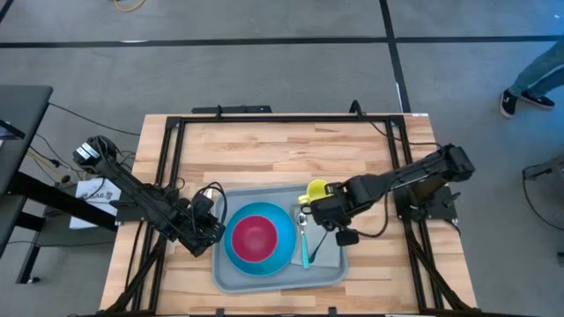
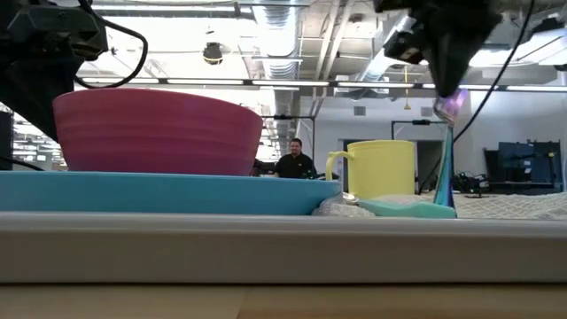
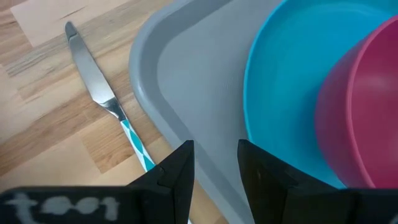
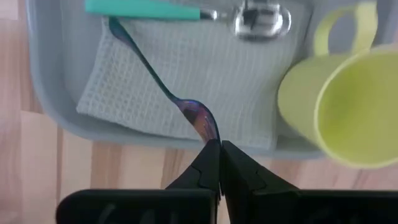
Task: Set up tray
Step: Put the blue fork on the gray napkin on the gray tray to the right of the light blue spoon
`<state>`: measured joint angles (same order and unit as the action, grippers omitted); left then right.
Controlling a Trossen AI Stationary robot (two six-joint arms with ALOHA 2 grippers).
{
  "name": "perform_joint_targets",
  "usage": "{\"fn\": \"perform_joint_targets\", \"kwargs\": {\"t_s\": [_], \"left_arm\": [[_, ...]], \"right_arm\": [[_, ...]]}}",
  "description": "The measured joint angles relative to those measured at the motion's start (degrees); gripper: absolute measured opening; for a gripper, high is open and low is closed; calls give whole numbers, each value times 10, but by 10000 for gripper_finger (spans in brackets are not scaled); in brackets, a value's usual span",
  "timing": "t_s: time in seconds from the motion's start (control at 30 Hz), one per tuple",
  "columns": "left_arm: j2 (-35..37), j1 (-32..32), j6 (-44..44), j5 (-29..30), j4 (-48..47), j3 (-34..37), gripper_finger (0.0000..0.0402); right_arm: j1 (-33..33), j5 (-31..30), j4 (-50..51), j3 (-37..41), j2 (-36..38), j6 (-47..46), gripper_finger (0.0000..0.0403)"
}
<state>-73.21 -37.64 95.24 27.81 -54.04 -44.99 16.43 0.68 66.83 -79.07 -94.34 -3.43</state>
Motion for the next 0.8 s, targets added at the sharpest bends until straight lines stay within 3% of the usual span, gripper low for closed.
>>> {"fn": "perform_joint_targets", "kwargs": {"t_s": [0.23, 0.43, 0.63, 0.8], "left_arm": [[0, 0, -2, 15, 0, 0, 112], [0, -1, -13, 14, 0, 0, 112], [0, -1, -26, 14, 0, 0, 112], [0, -1, -32, 14, 0, 0, 112]], "right_arm": [[-1, -5, 4, -90, -43, 103, 0], [-13, -5, 2, -108, -75, 95, 0], [-23, 66, 25, -108, -99, 122, 1], [-34, 105, 39, -108, -72, 134, 1]]}}
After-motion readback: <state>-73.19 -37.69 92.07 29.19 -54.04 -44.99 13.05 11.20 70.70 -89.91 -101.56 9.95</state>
